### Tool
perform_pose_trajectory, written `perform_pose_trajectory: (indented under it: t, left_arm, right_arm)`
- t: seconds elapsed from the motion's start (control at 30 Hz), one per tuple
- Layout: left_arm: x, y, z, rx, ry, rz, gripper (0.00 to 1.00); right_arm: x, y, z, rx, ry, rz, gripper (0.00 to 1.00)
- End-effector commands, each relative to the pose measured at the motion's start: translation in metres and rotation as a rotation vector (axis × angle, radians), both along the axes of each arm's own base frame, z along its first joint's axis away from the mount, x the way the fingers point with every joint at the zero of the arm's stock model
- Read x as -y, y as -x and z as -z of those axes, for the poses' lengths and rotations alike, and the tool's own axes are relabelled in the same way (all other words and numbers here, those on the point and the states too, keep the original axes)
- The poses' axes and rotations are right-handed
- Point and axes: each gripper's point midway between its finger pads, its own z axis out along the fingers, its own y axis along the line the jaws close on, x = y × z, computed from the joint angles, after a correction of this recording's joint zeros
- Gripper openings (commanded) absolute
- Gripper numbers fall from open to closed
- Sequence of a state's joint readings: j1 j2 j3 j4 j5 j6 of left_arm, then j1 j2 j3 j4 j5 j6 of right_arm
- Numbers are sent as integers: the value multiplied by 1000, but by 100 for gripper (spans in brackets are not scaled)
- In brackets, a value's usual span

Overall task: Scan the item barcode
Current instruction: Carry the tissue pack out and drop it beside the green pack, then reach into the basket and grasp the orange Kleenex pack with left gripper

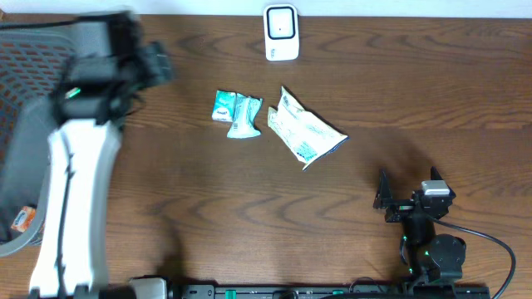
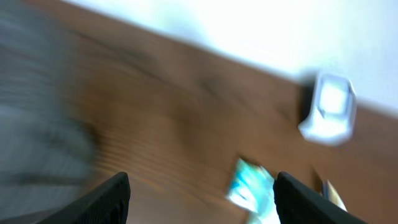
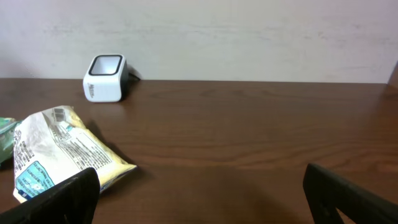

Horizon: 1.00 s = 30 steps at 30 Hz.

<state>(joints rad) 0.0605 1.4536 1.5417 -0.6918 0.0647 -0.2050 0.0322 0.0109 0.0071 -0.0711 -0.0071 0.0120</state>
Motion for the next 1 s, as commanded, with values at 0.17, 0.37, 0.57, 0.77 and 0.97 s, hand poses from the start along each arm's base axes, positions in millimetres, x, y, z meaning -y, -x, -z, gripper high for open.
perform_pose_trajectory:
  t: [0.17,0.37,0.57,0.77,0.97]
  left_arm:
    - [-152,90,-46,38,-129,-500,73]
    - [-226,151,-13,-38,14,-905,74]
    - [-260,183,40,-196,63,-1034,74]
    - [-270,199,103,-381,115,-1078,73]
    - [-279,220,148,-559,82,-1136,74]
  right_arm:
    - [1,0,1,-2,-10,4,99]
    - [1,0,1,-2,-10,5,99]
    - [1,0,1,-2,-10,5,99]
    - [1,0,1,-2,-10,4,99]
    - [1,0,1,-2,-10,4,99]
